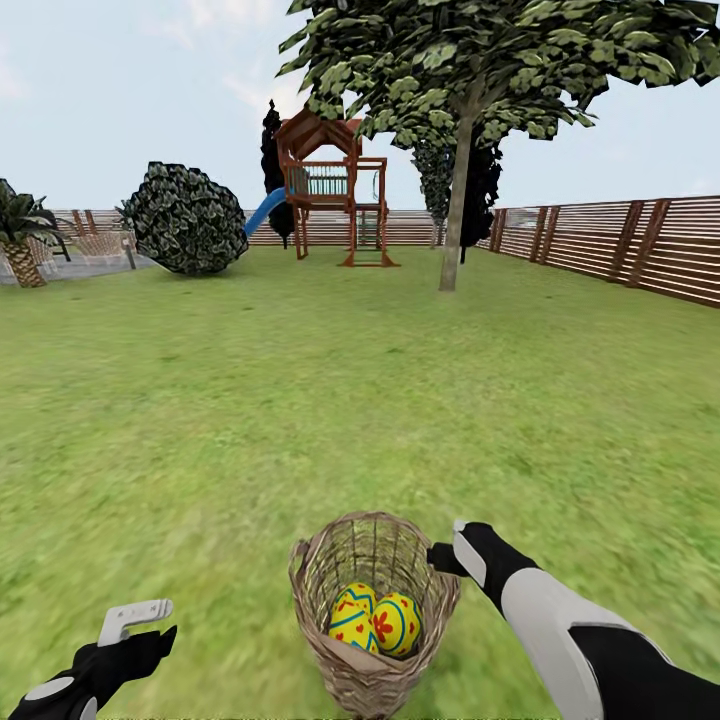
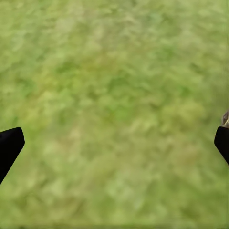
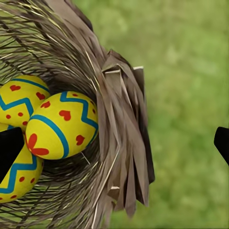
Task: Take the three Easter eggs out of the wicker basket on the lawn in the garden, then place them on the lawn next to a single tree (choose any tree) so that all three eggs are next to the same tree and none are left in the basket.
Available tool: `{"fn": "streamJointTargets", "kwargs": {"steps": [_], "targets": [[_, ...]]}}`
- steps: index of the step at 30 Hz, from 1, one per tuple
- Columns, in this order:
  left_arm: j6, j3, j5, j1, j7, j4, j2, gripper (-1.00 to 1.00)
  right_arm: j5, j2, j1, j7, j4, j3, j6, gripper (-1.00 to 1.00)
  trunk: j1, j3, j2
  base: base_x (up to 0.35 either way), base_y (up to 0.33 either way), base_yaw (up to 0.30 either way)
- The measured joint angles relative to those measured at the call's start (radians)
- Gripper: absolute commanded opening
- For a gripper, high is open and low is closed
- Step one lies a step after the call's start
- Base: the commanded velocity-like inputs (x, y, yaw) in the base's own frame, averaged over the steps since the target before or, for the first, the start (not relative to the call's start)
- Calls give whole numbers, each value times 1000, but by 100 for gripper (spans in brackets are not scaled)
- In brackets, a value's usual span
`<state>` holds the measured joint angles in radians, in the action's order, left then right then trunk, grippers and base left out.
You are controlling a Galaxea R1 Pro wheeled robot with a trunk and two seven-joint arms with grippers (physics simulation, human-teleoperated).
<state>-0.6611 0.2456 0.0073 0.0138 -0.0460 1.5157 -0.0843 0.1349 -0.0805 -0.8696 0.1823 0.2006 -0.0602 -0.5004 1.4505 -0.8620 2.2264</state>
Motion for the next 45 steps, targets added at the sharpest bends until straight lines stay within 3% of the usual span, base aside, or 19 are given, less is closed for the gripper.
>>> {"fn": "streamJointTargets", "kwargs": {"steps": [19,26,31,41,42,45], "targets": [[0,0,0,0,0,0,0,100,0,1,-10,0,0,0,-2,100,73,-60,133,0,0,0],[0,0,0,0,0,0,0,100,-1,2,-13,0,0,0,-4,100,73,-60,133,0,0,0],[0,0,0,0,0,0,0,100,0,2,-14,0,0,0,-6,100,92,-75,168,0,0,0],[-1,0,0,0,0,0,0,100,0,0,-14,0,0,0,-6,100,92,-75,168,0,0,0],[-1,0,0,0,0,0,0,100,0,0,-14,0,-1,0,-6,-100,92,-75,168,0,0,0],[-1,0,0,0,0,0,0,100,-1,0,-14,0,-1,0,-6,-100,92,-75,168,0,0,0]]}}
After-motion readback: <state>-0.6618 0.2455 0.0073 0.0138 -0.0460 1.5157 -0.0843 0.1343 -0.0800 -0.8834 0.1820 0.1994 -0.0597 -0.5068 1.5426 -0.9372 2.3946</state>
